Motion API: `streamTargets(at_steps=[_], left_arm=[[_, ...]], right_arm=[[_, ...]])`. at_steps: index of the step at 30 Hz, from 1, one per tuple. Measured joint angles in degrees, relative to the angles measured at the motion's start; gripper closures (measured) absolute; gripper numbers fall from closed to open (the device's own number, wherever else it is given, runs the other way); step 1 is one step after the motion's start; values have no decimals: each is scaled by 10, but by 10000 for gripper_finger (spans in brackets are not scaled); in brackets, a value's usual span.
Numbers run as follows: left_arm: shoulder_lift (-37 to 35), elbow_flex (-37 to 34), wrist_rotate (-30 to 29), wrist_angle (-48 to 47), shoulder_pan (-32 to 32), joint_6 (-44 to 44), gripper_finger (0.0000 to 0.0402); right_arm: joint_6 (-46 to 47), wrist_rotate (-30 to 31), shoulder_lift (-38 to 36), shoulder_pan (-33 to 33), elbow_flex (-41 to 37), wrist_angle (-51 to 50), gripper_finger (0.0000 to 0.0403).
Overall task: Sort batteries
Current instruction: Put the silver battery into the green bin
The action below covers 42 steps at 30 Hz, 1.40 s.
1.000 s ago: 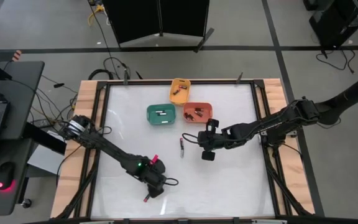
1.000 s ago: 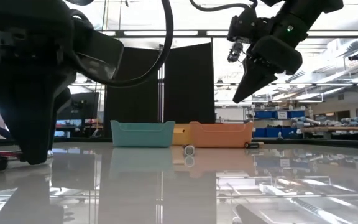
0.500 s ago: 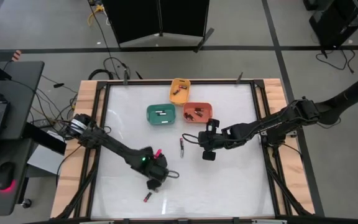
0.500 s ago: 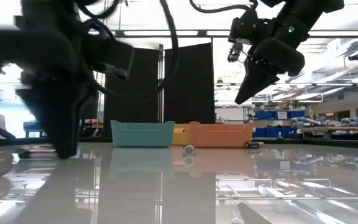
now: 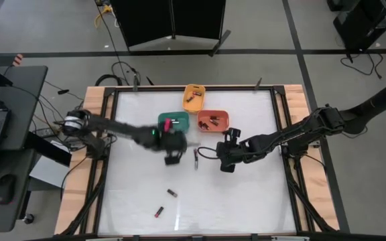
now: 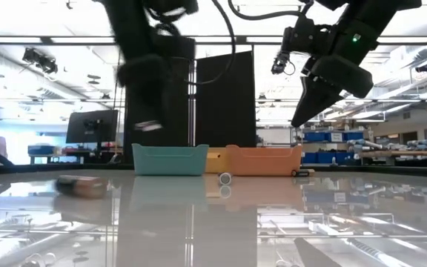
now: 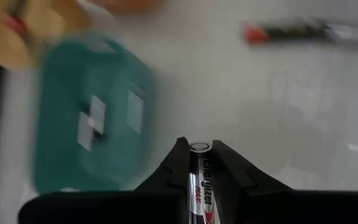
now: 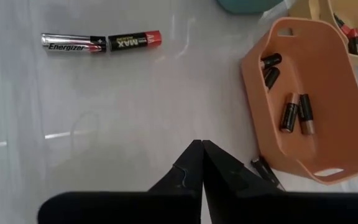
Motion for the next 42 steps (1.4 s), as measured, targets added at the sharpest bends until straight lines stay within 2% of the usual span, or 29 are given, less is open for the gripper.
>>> streamTargets(at_steps=[2, 7, 11, 13, 22, 37, 39, 42], left_arm=[[-2, 0, 16, 37, 52, 57, 359], [14, 0, 107, 105, 169, 148, 359], [18, -6, 124, 118, 226, 179, 359], [17, -16, 154, 128, 244, 183, 359], [19, -60, 192, 166, 255, 205, 359], [19, -133, 208, 225, 255, 189, 359], [19, -134, 204, 225, 255, 186, 349], [19, -134, 201, 225, 253, 174, 312]], right_arm=[[2, 0, 0, 1, 0, 6, 392], [14, -8, 0, 3, 0, 27, 387], [14, -12, 0, 16, 0, 30, 389], [12, -12, 0, 21, 0, 32, 392], [12, -12, 0, 23, 0, 36, 389], [14, -13, 0, 23, 0, 36, 391], [15, -13, 0, 23, 0, 36, 389], [15, -13, 0, 23, 0, 34, 388]])
